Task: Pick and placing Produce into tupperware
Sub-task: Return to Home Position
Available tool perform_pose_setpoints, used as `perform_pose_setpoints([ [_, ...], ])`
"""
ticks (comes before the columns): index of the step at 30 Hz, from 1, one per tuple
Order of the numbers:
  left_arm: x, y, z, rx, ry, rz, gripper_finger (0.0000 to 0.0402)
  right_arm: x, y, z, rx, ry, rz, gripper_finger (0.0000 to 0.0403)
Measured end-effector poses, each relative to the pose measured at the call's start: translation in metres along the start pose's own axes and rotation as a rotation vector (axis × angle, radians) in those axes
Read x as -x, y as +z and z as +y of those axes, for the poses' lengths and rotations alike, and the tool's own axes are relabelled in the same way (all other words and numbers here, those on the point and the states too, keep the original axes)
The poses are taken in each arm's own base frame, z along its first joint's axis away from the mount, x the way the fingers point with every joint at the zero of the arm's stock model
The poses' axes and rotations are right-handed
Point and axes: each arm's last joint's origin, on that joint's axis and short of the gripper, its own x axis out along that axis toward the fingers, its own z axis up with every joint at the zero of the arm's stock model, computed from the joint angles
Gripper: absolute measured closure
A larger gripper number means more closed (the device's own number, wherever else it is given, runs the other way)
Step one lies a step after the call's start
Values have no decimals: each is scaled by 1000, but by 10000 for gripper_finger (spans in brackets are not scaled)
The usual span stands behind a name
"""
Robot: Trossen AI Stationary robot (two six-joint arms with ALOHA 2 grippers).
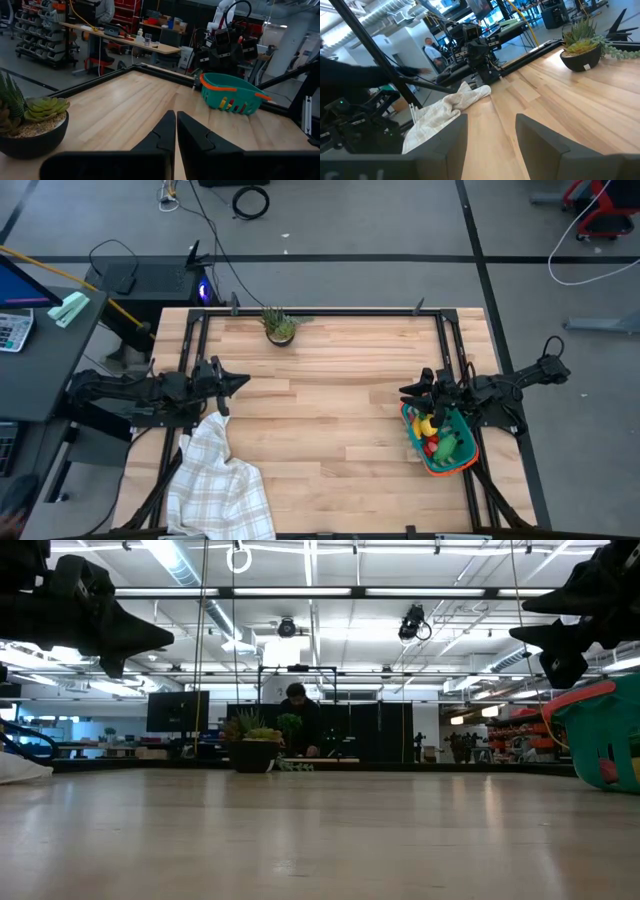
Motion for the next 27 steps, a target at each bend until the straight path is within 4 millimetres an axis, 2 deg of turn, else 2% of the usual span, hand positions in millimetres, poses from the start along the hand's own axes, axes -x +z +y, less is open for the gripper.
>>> perform_pose_setpoints([
  [19,0,0,0,8,0,0,365,0,0,0,0,0,0,229],
  [27,0,0,0,7,0,0,373,0,0,0,0,0,0,229],
])
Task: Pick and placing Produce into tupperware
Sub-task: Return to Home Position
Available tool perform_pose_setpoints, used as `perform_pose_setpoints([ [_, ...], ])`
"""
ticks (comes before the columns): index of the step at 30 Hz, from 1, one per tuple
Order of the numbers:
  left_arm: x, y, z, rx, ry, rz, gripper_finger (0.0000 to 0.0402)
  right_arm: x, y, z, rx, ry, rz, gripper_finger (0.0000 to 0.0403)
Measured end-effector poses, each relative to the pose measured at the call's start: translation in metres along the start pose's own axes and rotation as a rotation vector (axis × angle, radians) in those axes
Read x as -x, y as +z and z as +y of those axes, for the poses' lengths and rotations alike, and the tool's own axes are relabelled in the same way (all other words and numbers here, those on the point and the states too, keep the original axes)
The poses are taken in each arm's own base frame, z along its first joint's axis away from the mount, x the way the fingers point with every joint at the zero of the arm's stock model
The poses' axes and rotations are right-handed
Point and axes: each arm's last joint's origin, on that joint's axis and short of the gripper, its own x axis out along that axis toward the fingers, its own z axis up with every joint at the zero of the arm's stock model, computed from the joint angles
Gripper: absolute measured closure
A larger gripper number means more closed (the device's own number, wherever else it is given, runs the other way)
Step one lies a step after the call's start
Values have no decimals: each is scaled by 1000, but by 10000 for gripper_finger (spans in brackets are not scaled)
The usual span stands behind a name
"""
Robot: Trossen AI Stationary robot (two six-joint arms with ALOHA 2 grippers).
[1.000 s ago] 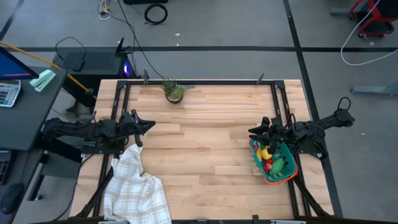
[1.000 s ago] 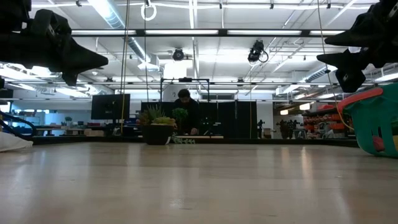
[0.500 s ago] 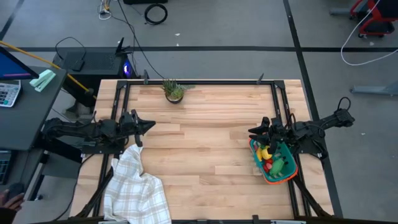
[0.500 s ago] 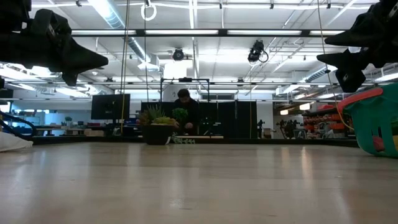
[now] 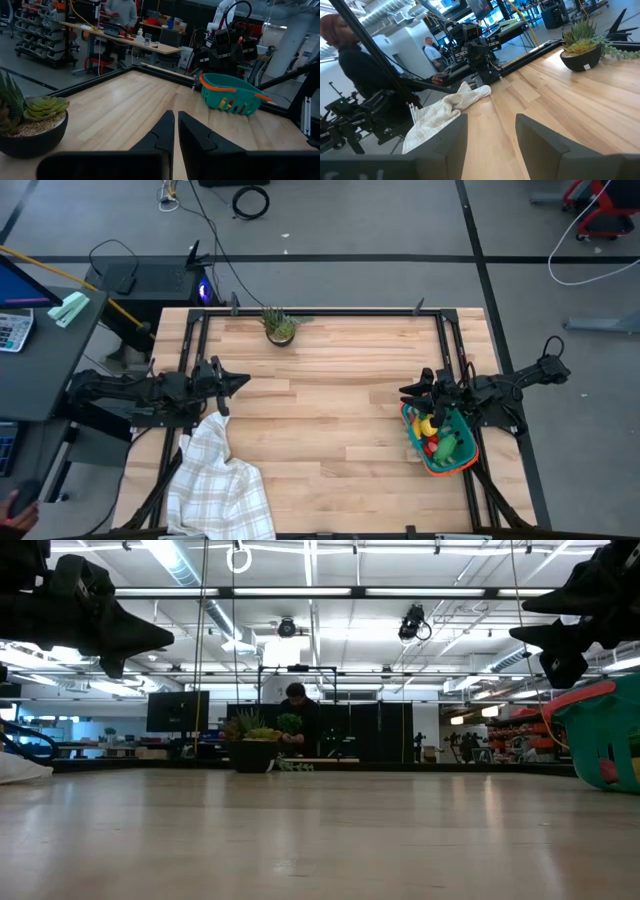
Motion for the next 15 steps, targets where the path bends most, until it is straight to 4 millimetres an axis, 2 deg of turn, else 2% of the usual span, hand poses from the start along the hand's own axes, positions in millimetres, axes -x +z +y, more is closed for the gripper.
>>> perform_pose_setpoints([
  [7,0,0,0,0,0,0,378,0,0,0,0,0,0,229],
  [15,0,0,0,0,0,0,366,0,0,0,0,0,0,229],
])
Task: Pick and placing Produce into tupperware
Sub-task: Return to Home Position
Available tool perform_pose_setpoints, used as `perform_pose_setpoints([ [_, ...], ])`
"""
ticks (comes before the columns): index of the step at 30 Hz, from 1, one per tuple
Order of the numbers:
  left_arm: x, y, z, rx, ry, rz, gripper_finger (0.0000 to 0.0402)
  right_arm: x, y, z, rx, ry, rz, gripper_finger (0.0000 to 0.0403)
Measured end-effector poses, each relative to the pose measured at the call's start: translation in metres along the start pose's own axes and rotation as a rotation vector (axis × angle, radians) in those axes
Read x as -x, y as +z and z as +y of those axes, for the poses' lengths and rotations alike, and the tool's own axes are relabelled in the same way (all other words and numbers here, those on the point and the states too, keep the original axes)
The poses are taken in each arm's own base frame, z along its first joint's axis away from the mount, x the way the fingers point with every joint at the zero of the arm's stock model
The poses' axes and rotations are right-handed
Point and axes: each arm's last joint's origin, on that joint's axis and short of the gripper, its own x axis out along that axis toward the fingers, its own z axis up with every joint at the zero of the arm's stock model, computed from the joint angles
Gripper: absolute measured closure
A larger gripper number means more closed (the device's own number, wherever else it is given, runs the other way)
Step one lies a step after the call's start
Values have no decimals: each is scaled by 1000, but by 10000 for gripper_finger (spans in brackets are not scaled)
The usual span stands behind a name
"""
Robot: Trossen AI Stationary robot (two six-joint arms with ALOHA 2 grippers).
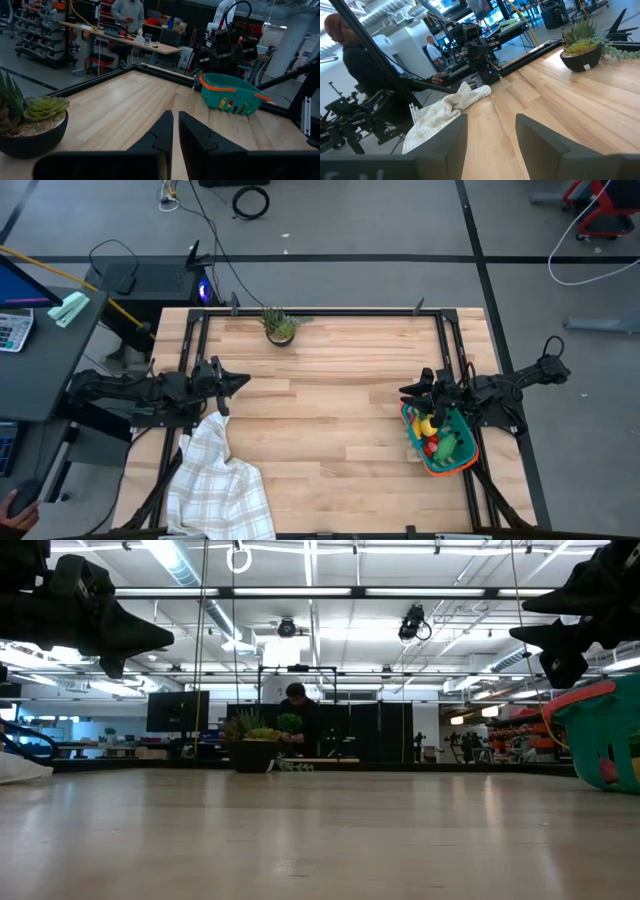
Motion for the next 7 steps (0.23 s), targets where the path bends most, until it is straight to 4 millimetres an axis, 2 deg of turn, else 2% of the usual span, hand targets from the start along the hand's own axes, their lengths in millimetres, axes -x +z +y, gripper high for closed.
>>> perform_pose_setpoints([
  [7,0,0,0,1,0,0,372,0,0,0,0,0,0,229],
])
